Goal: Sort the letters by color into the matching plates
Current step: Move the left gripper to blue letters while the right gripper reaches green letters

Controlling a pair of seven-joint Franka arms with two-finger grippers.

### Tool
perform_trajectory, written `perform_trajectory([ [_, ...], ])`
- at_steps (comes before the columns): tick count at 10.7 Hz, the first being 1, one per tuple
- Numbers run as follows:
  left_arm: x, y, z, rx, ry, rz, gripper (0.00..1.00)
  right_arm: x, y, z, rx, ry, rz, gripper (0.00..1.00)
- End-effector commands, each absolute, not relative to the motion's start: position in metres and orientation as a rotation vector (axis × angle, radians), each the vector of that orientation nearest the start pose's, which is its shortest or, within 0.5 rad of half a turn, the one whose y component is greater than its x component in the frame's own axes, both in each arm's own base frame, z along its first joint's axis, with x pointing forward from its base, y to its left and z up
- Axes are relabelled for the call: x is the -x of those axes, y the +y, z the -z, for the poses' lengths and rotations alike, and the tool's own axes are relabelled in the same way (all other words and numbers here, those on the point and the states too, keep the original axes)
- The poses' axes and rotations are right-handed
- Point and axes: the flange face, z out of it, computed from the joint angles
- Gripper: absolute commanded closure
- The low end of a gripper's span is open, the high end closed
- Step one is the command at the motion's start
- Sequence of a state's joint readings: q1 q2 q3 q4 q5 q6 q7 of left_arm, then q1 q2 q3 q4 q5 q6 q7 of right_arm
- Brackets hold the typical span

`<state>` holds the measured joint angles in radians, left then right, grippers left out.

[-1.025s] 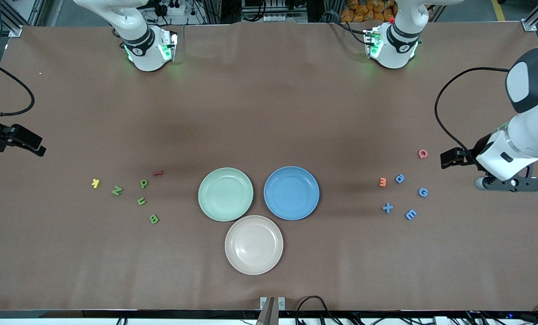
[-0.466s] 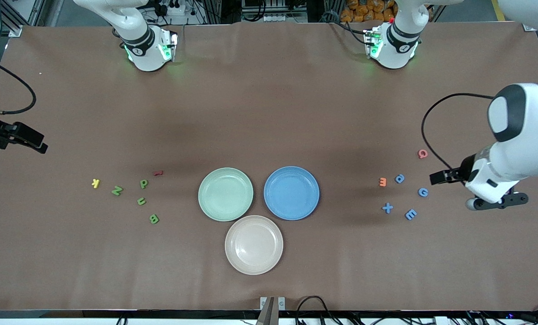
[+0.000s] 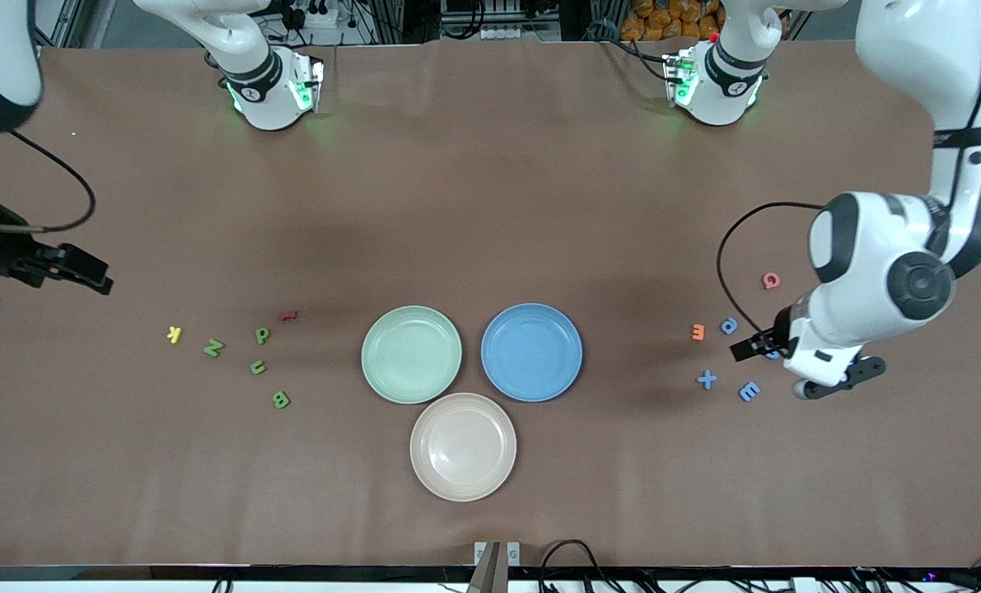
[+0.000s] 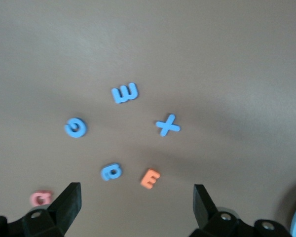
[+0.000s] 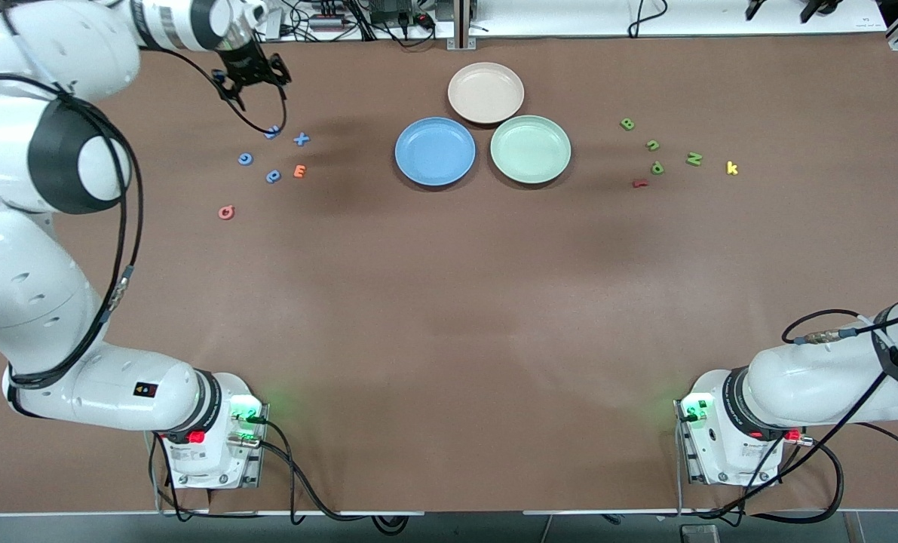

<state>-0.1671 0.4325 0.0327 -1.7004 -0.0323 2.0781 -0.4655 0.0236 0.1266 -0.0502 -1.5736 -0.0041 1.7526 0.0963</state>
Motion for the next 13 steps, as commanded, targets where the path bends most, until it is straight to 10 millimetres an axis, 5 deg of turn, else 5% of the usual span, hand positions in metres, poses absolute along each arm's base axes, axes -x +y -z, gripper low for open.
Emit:
perform_trajectory([
  [1, -0.659, -0.110, -0.297, 3.078, -0.645, -0.050, 0.00, -0.608, -0.004, -0.518, 3.127, 0.202, 0.122, 0.00],
  [4, -0.653, -0.106, -0.255, 3.059, -0.792, 0.030, 0.00, -0.618, 0.007, -0.473, 3.089, 0.222, 0.077, 0.00],
  [8, -0.646, -0.109, -0.186, 2.949, -1.041, 0.024, 0.00, -0.640, 0.039, -0.412, 3.047, 0.520, 0.062, 0.00],
  [13, -0.652, -0.111, -0.176, 2.932, -1.107, 0.033, 0.00, -0.661, 0.072, -0.346, 3.002, 0.691, 0.125, 0.00],
])
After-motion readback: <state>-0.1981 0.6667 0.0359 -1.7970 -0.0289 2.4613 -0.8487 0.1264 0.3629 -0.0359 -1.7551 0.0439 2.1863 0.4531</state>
